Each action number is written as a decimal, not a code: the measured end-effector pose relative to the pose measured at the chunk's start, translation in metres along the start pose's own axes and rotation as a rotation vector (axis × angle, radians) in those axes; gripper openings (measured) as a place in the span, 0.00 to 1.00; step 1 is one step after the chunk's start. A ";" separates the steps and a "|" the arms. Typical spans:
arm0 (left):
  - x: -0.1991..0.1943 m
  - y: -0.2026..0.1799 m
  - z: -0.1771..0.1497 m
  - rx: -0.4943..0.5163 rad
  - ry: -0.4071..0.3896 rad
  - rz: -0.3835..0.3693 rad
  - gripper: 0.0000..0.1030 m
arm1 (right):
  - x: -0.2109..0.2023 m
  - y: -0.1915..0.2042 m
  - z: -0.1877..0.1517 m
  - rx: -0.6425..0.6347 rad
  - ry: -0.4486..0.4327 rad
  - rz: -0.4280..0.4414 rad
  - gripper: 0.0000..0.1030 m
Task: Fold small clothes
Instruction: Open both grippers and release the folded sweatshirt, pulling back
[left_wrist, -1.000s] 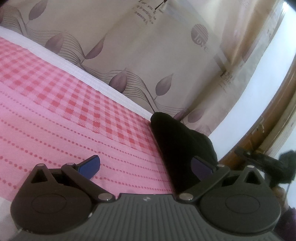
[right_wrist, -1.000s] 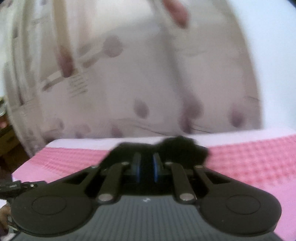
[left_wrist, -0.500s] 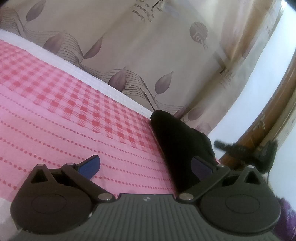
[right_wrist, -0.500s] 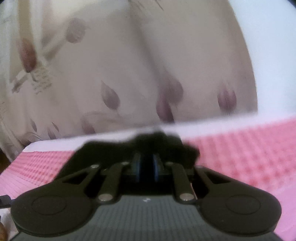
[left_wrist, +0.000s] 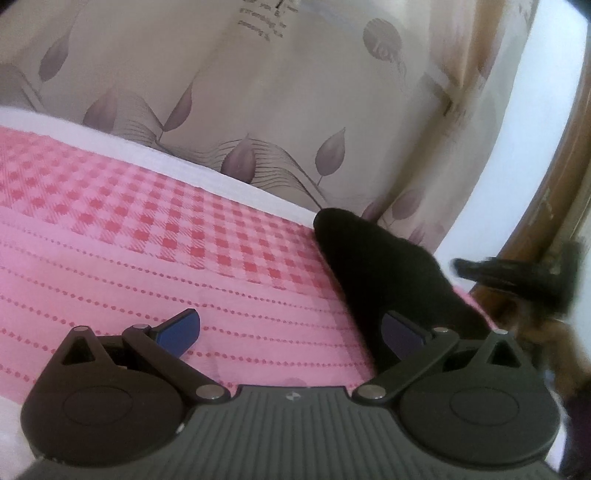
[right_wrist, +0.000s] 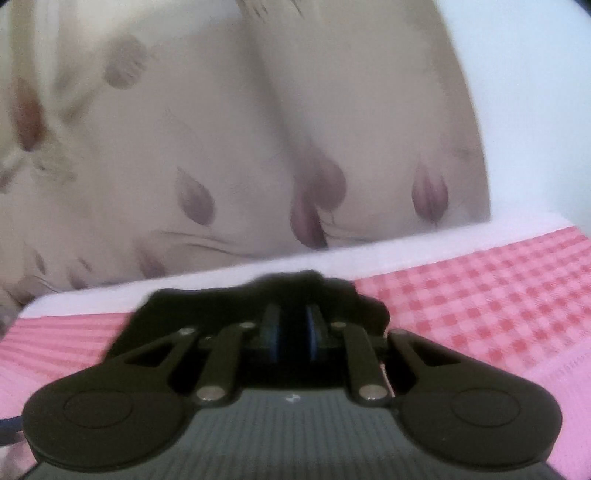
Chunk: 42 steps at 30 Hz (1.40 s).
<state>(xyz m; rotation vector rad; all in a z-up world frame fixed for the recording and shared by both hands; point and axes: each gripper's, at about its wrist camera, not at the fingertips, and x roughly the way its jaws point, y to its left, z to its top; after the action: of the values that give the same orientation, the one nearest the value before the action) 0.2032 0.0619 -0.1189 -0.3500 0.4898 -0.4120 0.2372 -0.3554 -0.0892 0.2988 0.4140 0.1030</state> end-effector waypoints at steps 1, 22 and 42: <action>0.001 -0.002 0.000 0.013 0.004 0.017 1.00 | -0.012 0.006 -0.008 -0.013 -0.023 -0.016 0.31; 0.014 -0.039 -0.004 0.225 0.031 0.310 1.00 | -0.059 0.017 -0.087 -0.085 -0.120 -0.196 0.75; 0.028 -0.073 0.000 0.403 0.001 0.380 1.00 | -0.066 0.017 -0.090 -0.070 -0.145 -0.187 0.95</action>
<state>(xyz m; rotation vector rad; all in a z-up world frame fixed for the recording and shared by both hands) 0.2043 -0.0143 -0.0993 0.1336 0.4499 -0.1333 0.1395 -0.3263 -0.1375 0.1959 0.2923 -0.0872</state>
